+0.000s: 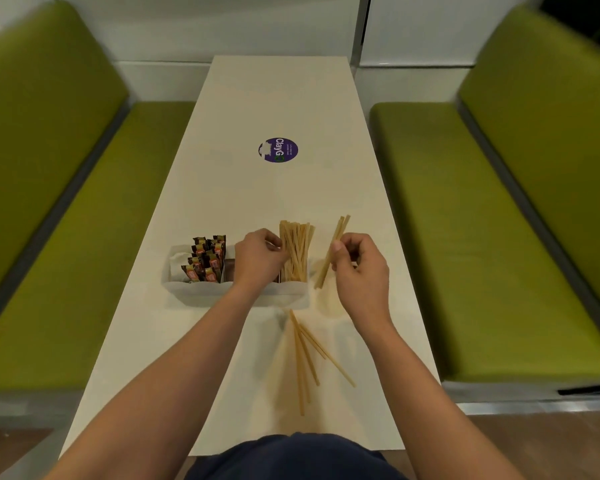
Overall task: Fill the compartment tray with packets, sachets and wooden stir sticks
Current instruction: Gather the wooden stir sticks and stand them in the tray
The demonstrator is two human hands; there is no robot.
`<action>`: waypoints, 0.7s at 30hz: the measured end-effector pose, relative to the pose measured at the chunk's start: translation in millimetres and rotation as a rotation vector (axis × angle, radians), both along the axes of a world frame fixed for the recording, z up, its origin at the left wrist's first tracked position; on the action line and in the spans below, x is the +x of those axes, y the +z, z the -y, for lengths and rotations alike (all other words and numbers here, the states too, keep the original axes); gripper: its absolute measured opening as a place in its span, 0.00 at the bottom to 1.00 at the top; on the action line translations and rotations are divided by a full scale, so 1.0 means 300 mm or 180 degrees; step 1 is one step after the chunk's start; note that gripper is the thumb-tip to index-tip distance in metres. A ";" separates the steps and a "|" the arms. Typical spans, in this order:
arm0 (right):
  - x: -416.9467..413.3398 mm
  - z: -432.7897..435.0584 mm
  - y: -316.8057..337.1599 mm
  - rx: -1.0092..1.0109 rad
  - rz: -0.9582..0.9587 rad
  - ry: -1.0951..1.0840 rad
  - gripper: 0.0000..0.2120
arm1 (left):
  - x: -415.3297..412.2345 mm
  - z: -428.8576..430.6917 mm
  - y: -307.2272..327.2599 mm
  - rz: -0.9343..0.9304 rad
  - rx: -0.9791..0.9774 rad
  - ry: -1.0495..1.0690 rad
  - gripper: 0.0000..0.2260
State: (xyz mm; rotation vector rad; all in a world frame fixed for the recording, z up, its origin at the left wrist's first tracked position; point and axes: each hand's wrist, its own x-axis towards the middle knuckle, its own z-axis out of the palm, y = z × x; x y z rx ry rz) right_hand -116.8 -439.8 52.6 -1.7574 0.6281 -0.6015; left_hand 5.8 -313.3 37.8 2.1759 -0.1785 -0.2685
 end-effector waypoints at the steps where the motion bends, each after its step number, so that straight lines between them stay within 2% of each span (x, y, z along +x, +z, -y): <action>1: 0.029 -0.001 -0.001 -0.0005 0.0001 -0.0027 0.02 | -0.002 0.000 -0.015 -0.0040 0.0051 -0.0018 0.06; 9: 0.184 -0.041 -0.039 -0.0249 -0.0398 0.0058 0.03 | -0.015 -0.031 -0.049 0.0455 0.0302 -0.0027 0.06; 13: 0.205 -0.046 -0.091 -0.0580 -0.0839 0.0157 0.02 | -0.045 -0.083 -0.066 0.0784 0.0880 0.0100 0.04; 16: 0.207 -0.050 -0.107 -0.0824 -0.1091 0.0117 0.04 | -0.058 -0.089 -0.074 0.0933 0.1314 0.0124 0.08; 21: 0.214 -0.043 -0.102 -0.1020 -0.1265 0.0078 0.06 | -0.061 -0.048 -0.078 0.1242 0.1665 0.0011 0.18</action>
